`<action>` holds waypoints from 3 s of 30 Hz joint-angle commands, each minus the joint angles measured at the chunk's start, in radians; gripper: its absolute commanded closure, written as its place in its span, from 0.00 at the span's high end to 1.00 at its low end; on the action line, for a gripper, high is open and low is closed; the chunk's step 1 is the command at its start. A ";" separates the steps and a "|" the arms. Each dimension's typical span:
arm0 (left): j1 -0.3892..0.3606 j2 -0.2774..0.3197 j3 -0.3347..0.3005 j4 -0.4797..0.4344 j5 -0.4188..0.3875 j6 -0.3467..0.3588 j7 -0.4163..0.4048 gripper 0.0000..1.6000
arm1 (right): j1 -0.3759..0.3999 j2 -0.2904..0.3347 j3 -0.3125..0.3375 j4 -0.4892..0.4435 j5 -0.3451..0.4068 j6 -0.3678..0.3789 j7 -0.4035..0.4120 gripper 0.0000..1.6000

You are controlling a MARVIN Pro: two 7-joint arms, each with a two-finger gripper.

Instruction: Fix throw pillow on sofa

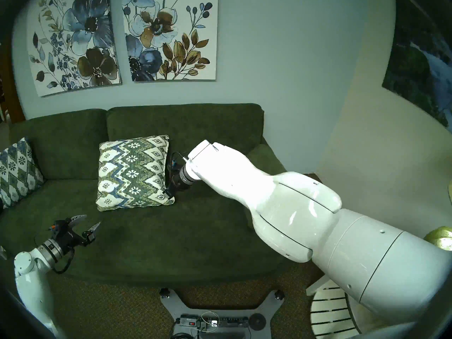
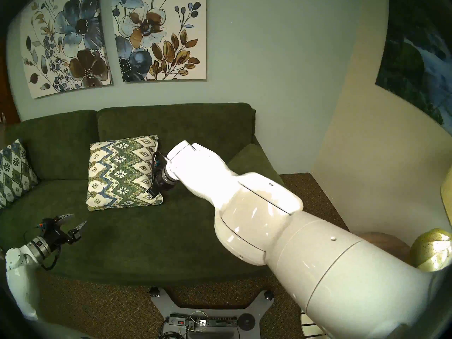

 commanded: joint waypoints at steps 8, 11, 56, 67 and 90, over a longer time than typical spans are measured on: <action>-0.018 0.012 -0.004 0.005 -0.008 -0.016 -0.009 1.00 | 0.122 0.077 0.012 -0.101 0.001 0.073 0.098 1.00; -0.018 0.013 -0.004 0.007 -0.007 -0.019 -0.011 1.00 | 0.124 0.114 0.030 -0.108 0.007 0.102 0.113 1.00; -0.022 0.015 -0.006 0.013 -0.005 -0.042 -0.028 1.00 | 0.037 0.312 0.083 -0.349 0.063 0.184 0.172 1.00; -0.027 0.015 -0.008 0.019 -0.008 -0.046 -0.031 1.00 | 0.032 0.368 0.086 -0.449 0.012 0.292 0.035 1.00; -0.037 0.017 -0.014 0.034 -0.011 -0.053 -0.042 1.00 | -0.108 0.445 0.153 -0.774 -0.029 0.395 -0.289 1.00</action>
